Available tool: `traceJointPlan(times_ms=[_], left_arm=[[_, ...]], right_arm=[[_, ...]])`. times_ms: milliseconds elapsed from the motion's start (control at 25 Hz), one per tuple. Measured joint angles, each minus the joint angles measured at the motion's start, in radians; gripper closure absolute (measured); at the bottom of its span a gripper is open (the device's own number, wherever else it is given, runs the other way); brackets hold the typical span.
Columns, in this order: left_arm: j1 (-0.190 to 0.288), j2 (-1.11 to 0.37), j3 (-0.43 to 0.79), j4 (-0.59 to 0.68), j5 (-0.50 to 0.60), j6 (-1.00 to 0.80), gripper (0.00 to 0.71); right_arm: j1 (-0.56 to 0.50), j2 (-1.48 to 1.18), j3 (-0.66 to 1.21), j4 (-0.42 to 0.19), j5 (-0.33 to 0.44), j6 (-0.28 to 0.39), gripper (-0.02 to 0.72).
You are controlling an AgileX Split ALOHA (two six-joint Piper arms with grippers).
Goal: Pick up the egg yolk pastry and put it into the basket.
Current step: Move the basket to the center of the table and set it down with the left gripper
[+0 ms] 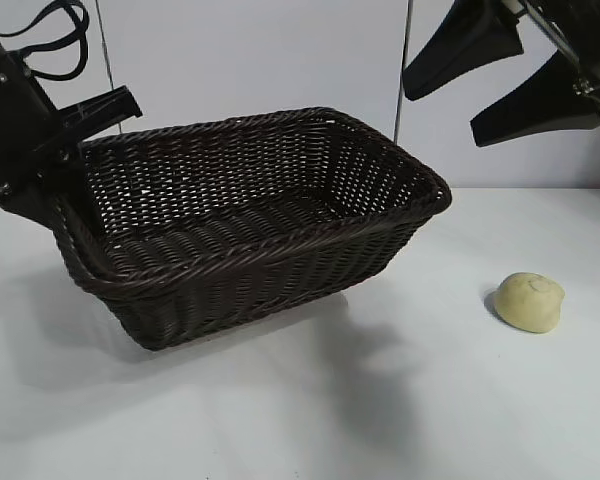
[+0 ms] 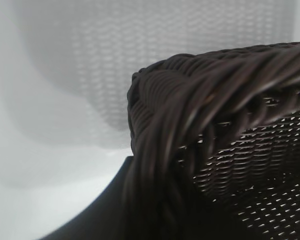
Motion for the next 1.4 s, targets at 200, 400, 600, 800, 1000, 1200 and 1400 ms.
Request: traceJointPlan(times_ms=[200, 400, 600, 800, 1000, 1200, 1400], left_arm=[[0.001, 0.045, -0.134, 0.0, 0.119, 0.169, 0.608], [0.001, 0.147, -0.271, 0.01, 0.241, 0.313, 0.608], [0.001, 0.208, -0.337, 0.013, 0.266, 0.384, 0.608], [0.001, 0.264, -0.346, 0.038, 0.248, 0.392, 0.608], [0.002, 0.312, -0.346, 0.061, 0.244, 0.392, 0.608], [0.003, 0.348, -0.346, 0.051, 0.242, 0.392, 0.609], [0.003, 0.359, -0.346, 0.041, 0.242, 0.392, 0.609]], right_arm=[[0.0, 0.0, 0.0, -0.001, 0.007, 0.0, 0.163], [0.0, 0.0, 0.0, -0.001, 0.015, 0.0, 0.163], [0.0, 0.0, 0.0, -0.001, 0.016, 0.0, 0.163], [0.0, 0.0, 0.0, -0.002, 0.016, 0.0, 0.163], [0.0, 0.0, 0.0, -0.002, 0.016, 0.0, 0.163], [0.0, 0.0, 0.0, -0.002, 0.017, 0.0, 0.163], [0.0, 0.0, 0.0, -0.002, 0.019, 0.0, 0.163]])
